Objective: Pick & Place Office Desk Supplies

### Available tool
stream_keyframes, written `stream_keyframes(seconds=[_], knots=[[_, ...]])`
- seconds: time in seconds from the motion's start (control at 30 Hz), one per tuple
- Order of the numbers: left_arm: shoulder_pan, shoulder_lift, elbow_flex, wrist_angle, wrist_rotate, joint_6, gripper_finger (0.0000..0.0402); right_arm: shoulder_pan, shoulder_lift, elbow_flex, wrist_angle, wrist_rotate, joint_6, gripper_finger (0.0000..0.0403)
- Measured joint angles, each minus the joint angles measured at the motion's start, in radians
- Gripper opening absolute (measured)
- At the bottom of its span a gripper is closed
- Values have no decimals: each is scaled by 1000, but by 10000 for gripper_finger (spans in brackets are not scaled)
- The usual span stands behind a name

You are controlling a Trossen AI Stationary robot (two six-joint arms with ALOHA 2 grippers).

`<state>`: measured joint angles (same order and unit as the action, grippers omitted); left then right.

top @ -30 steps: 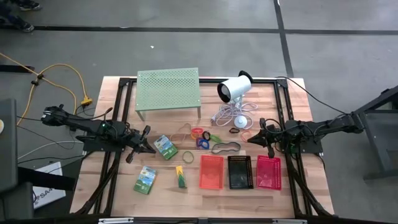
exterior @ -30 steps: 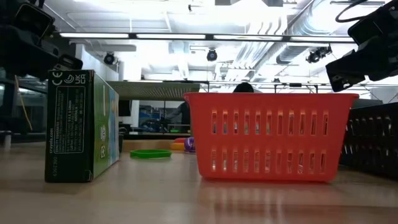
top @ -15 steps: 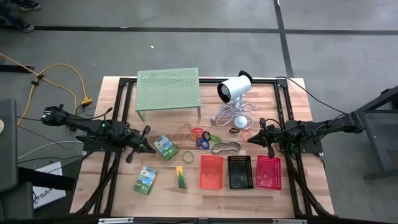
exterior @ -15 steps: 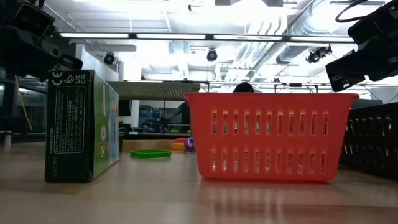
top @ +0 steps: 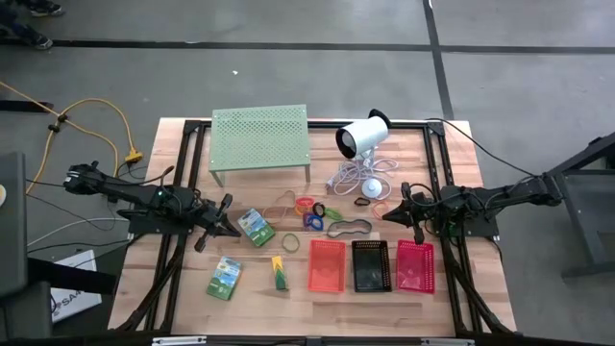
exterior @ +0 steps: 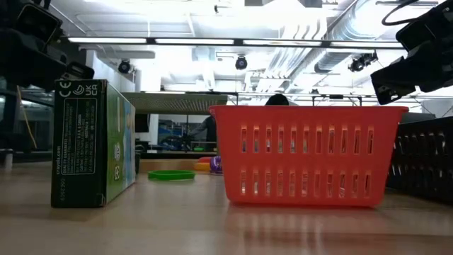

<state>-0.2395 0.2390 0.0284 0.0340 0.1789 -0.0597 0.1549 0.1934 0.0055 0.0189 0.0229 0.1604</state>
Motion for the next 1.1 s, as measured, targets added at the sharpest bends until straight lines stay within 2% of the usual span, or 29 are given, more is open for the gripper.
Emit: stream_keyframes(seconds=[0.73,1.1], knots=[[0,0,0,1,0,0,0,0,0,0,0,0,0,3],[0,0,0,102,0,0,0,0,0,0,0,0,0,3]])
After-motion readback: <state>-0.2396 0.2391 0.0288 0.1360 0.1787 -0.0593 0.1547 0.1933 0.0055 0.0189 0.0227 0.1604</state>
